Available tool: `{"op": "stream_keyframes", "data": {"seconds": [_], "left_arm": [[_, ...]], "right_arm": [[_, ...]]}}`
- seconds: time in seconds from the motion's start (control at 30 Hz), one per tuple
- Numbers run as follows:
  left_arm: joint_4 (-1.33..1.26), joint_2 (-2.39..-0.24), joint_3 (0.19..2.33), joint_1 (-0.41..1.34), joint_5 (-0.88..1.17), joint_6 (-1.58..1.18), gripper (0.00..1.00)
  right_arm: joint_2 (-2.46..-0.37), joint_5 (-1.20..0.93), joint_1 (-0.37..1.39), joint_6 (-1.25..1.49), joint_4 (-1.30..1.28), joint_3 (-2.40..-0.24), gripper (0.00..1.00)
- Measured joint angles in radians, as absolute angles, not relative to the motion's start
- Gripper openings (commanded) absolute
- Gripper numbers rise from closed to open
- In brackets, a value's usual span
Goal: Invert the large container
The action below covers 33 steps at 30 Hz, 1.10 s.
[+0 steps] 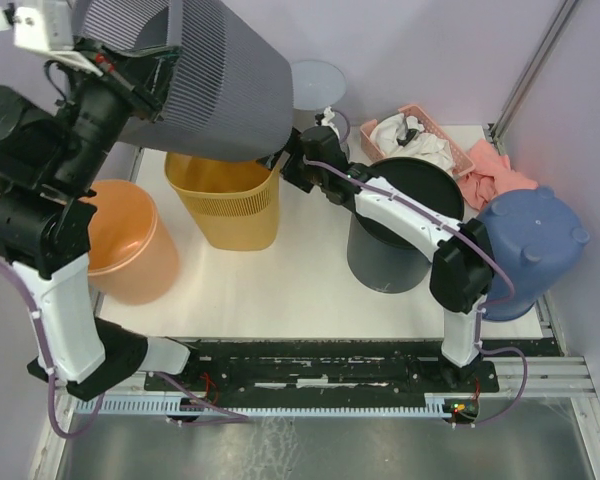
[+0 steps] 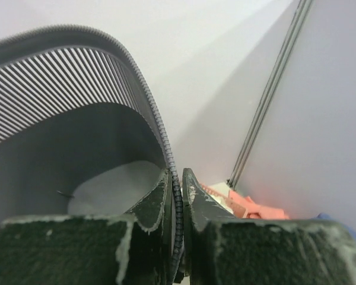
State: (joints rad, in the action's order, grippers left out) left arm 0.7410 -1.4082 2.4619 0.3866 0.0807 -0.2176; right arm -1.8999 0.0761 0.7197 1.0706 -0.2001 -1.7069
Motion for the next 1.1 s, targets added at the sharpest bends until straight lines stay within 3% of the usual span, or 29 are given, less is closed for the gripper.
{"op": "stream_keyframes", "data": {"seconds": [0.17,0.37,0.43,0.7,0.77,0.9,0.97,1.1], "left_arm": [[0.723,-1.348,2.461,0.391,0.083,-0.219,0.03],[0.738,-1.309,2.448,0.395,0.076,-0.219,0.03],[0.743,-1.282,2.41,0.395,0.071,-0.219,0.03],[0.773,-1.155,2.286,0.395,0.064,-0.22,0.03],[0.792,-1.136,2.286,0.394,0.065,-0.223,0.03],[0.806,-1.111,2.291,0.395,0.078,-0.225,0.03],[0.807,-1.104,2.296,0.395,0.081,-0.228,0.03],[0.812,-1.103,2.298,0.395,0.083,-0.231,0.03]], "right_arm": [[-1.988,0.067,0.72,1.07,-0.216,-1.789,0.77],[-2.005,0.072,0.723,1.045,-0.219,-1.814,0.3],[-2.028,0.094,0.723,1.06,-0.196,-1.828,0.24],[-2.236,0.094,0.723,1.06,-0.214,-2.113,0.42],[-2.304,0.104,0.725,1.057,-0.226,-2.209,0.52],[-2.397,0.135,0.73,1.059,-0.27,-2.363,0.85],[-2.411,0.142,0.73,1.054,-0.268,-2.4,0.96],[-2.37,0.141,0.729,1.041,-0.192,-2.356,0.99]]}}
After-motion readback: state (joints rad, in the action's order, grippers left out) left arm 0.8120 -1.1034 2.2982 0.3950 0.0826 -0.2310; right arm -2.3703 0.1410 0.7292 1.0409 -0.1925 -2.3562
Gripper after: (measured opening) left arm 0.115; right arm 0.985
